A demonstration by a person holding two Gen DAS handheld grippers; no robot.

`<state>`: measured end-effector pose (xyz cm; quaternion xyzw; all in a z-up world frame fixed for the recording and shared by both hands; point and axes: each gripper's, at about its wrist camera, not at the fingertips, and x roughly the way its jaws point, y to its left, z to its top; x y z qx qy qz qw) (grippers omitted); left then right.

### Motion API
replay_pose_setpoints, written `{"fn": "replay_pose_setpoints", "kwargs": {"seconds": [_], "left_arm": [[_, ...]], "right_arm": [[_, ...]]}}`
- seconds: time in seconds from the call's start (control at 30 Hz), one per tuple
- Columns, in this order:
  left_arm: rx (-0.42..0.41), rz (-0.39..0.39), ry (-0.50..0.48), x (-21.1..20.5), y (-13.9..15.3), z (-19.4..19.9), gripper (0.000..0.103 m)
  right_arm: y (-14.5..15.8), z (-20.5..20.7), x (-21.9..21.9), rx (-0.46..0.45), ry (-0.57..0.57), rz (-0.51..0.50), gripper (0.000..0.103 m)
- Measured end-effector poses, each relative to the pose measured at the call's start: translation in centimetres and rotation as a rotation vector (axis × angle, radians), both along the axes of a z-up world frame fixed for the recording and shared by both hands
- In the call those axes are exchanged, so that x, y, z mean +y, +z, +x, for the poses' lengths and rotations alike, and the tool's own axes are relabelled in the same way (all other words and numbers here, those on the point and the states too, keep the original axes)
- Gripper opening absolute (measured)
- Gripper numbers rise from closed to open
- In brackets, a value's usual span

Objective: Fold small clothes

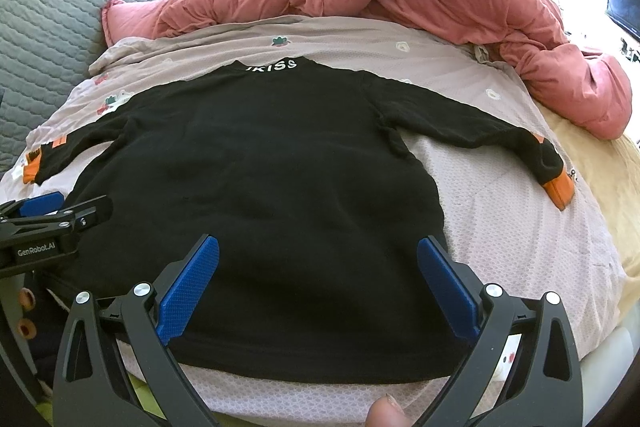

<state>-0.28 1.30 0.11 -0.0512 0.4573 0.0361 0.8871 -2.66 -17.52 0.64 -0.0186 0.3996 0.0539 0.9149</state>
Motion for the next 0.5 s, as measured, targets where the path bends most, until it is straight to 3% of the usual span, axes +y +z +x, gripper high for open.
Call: {"fn": "replay_pose_setpoints", "kwargs": {"seconds": [0.5], "left_arm": [[0.003, 0.005, 0.029, 0.32, -0.17, 0.62, 0.095]], "right_arm": [[0.20, 0.64, -0.39, -0.011, -0.011, 0.015, 0.099]]}}
